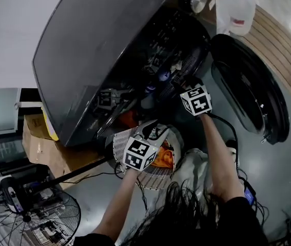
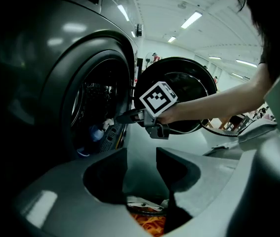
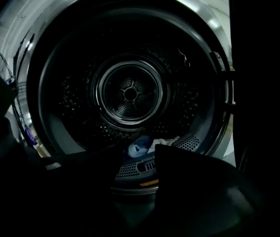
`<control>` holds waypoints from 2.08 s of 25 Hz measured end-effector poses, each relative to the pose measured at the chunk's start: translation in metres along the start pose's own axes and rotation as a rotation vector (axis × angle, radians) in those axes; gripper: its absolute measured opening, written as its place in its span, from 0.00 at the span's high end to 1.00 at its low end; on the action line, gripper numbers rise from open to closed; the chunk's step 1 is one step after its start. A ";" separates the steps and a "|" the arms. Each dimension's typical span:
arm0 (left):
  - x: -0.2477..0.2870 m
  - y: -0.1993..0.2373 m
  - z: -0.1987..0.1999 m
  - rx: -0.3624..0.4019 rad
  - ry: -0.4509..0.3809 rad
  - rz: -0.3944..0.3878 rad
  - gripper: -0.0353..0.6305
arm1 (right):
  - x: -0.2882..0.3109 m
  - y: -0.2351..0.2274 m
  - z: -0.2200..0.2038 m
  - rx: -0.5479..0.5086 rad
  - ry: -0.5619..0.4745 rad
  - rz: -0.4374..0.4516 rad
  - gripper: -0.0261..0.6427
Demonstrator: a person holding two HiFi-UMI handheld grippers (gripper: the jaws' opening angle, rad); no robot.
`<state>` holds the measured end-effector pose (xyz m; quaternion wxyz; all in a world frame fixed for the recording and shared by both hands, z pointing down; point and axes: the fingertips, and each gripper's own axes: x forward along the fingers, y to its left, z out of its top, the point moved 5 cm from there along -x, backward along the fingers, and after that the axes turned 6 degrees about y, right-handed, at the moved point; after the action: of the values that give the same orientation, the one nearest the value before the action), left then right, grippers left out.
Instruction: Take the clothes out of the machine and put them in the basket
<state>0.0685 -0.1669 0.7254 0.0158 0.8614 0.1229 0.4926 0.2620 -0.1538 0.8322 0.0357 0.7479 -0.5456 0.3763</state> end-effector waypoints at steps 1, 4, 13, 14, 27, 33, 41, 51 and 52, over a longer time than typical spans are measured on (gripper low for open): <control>0.002 0.002 0.000 0.006 -0.002 -0.005 0.66 | 0.008 -0.005 0.004 -0.001 -0.006 -0.008 0.64; 0.008 0.005 0.003 0.029 -0.003 -0.019 0.66 | 0.028 -0.020 0.015 -0.020 -0.005 -0.031 0.64; 0.032 0.009 0.008 0.079 0.004 -0.039 0.66 | 0.082 -0.051 0.018 -0.066 0.055 -0.069 0.64; 0.033 0.009 0.008 0.079 0.006 -0.039 0.66 | 0.088 -0.052 0.017 -0.065 0.069 -0.066 0.64; 0.016 0.001 -0.005 0.015 0.042 -0.005 0.66 | 0.036 -0.029 -0.009 0.099 0.009 0.042 0.91; 0.005 -0.020 0.012 0.064 0.087 -0.032 0.66 | -0.049 0.009 -0.015 0.210 -0.042 0.126 0.91; -0.010 -0.016 0.052 0.124 0.074 0.057 0.66 | -0.131 0.044 0.002 0.225 -0.059 0.167 0.91; -0.014 -0.019 0.076 0.245 0.105 0.127 0.51 | -0.232 0.086 0.052 0.201 -0.142 0.281 0.91; -0.012 -0.021 0.079 0.271 0.108 0.134 0.49 | -0.242 0.089 0.056 0.196 -0.147 0.292 0.91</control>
<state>0.1254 -0.1419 0.6712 -0.1401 0.8342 0.1314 0.5170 0.1869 -0.0253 0.6145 -0.1321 0.6863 -0.6102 0.3730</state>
